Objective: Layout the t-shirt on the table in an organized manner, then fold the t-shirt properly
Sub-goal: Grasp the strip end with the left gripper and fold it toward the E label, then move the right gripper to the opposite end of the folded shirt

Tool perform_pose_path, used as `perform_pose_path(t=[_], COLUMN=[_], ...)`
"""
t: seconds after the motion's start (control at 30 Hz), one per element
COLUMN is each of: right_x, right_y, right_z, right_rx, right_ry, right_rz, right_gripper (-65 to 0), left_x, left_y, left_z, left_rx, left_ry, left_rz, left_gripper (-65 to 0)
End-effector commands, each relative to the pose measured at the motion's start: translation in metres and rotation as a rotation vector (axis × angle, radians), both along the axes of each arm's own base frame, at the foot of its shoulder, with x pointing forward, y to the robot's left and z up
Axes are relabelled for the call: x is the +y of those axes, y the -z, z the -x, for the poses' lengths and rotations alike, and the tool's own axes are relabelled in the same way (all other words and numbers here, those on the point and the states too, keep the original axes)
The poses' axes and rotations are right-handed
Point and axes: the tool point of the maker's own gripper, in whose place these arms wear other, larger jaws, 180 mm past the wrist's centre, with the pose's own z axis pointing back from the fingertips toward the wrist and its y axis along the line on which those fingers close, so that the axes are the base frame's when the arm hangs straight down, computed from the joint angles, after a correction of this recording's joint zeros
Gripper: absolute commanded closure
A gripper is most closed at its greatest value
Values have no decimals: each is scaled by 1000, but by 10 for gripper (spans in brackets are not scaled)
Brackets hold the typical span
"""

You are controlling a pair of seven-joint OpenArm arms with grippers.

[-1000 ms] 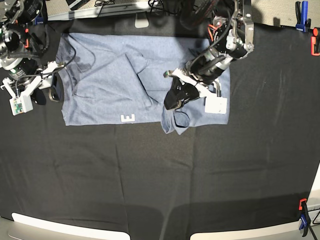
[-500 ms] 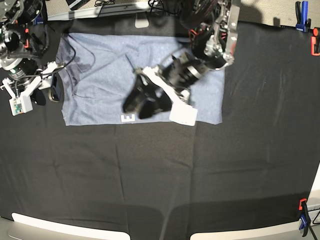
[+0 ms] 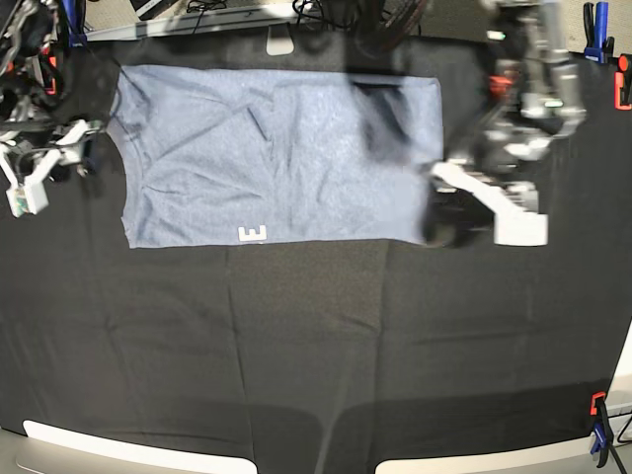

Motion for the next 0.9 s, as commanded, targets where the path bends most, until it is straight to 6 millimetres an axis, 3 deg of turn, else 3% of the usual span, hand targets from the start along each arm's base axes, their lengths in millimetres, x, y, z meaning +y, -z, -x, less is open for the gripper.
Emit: perform_pose_path(t=[0.0,0.1,0.2,0.37,0.5,0.67,0.87], right_x=[-9,-18,-24,-34,-36,-21,20], right_y=[-12,-6,6,32,42,48,67], right_z=[-7,-4,-2,-4,-10,-18,-20], right_rx=[-44,-40,-18,25,33,53,129], right_ry=[6,34,62,140,171,121,-5], right_rz=[2,-80,-159,-254,-304,-317,-329], right_gripper=[-306,-306,-306,-306,-306,-306,-306], left_x=[8,37,54,59,59,59,59], left_y=[-15,-16,-17,-19,-20,-20,-20], left_z=[-5,-6,-7,-8,-8,-8,-8], left_rx=[-58,-62,-65,-77,-78,-81,-81], left_ry=[-9,-55,-81,-89,-90,-91,-90], left_rz=[4,-45,-74,-80,-80,-79,-79], left_gripper=[-286,-286,-286,-286,-286,-286,-286])
